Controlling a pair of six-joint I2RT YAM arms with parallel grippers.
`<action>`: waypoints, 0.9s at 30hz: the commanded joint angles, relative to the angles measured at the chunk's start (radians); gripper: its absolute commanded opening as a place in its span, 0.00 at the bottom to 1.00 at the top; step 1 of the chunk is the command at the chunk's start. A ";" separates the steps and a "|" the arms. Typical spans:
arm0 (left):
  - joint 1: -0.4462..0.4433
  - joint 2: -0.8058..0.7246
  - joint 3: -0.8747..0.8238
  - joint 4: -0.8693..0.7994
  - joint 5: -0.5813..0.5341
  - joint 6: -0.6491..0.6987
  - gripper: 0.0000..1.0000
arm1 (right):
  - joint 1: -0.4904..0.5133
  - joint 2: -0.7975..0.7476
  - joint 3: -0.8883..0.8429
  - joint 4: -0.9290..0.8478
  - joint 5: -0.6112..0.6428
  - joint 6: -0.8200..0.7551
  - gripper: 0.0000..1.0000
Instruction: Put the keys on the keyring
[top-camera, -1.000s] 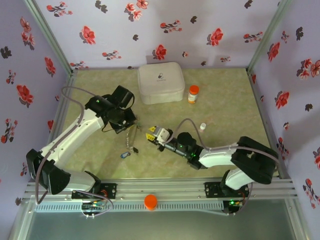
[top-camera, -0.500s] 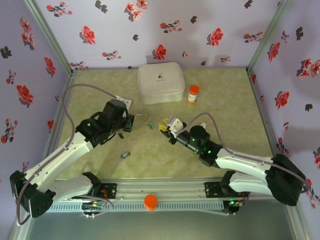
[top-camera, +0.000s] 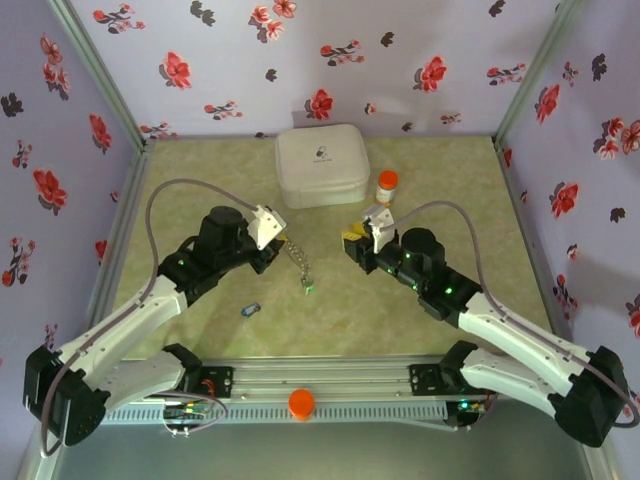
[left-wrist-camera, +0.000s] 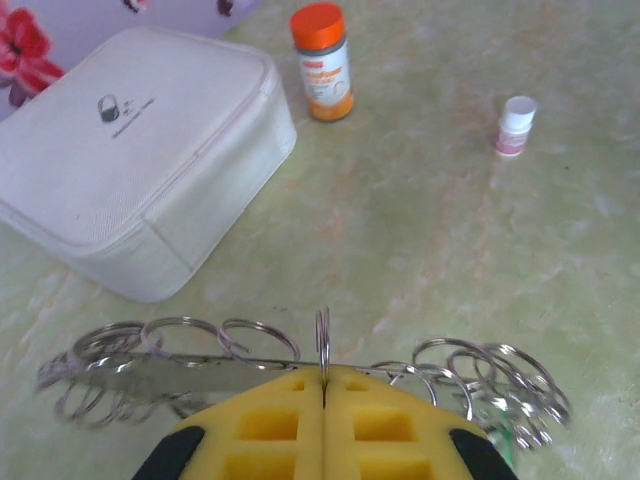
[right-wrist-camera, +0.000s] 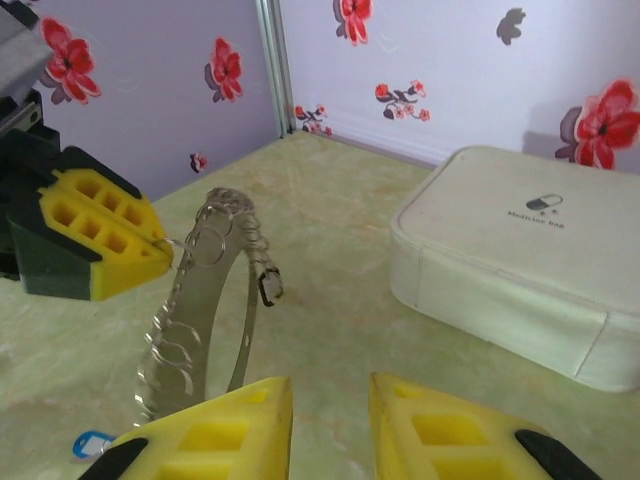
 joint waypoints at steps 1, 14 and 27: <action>0.058 -0.036 -0.027 0.184 0.216 0.068 0.00 | -0.040 -0.012 0.033 -0.036 -0.163 -0.031 0.27; 0.153 0.000 -0.104 0.424 0.571 0.112 0.00 | -0.068 0.127 0.068 0.137 -0.546 -0.337 0.24; 0.147 0.067 -0.100 0.475 0.682 0.128 0.00 | -0.059 0.209 0.106 0.148 -0.590 -0.411 0.24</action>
